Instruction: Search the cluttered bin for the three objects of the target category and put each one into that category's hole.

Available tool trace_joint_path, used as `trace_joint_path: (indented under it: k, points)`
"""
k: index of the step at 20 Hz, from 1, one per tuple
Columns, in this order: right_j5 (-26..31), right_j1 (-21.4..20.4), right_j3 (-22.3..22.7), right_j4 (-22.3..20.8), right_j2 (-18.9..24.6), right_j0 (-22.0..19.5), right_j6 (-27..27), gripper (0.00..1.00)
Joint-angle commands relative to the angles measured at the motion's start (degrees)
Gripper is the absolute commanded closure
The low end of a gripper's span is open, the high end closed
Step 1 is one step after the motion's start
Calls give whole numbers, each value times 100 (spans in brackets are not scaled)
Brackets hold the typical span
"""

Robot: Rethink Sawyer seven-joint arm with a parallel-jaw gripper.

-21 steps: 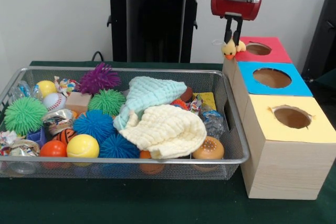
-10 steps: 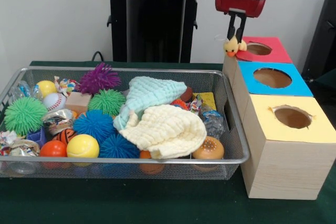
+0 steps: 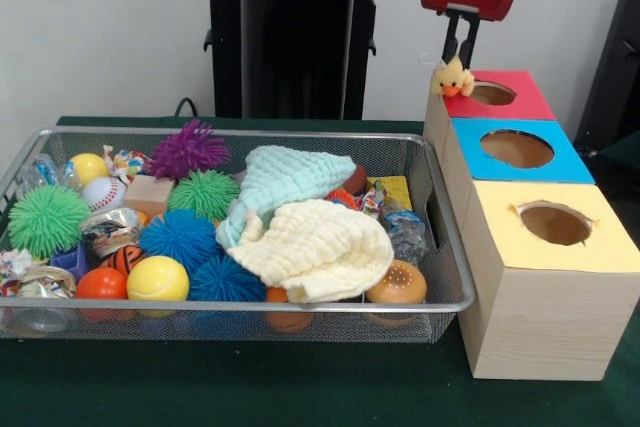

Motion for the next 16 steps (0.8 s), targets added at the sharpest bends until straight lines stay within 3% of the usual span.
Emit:
trace_joint_path:
  k: [1,16]
  points:
    - [751,-38,-280,274,210,-43,1091,100]
    - [790,183,-542,340,52,301,1431,100]
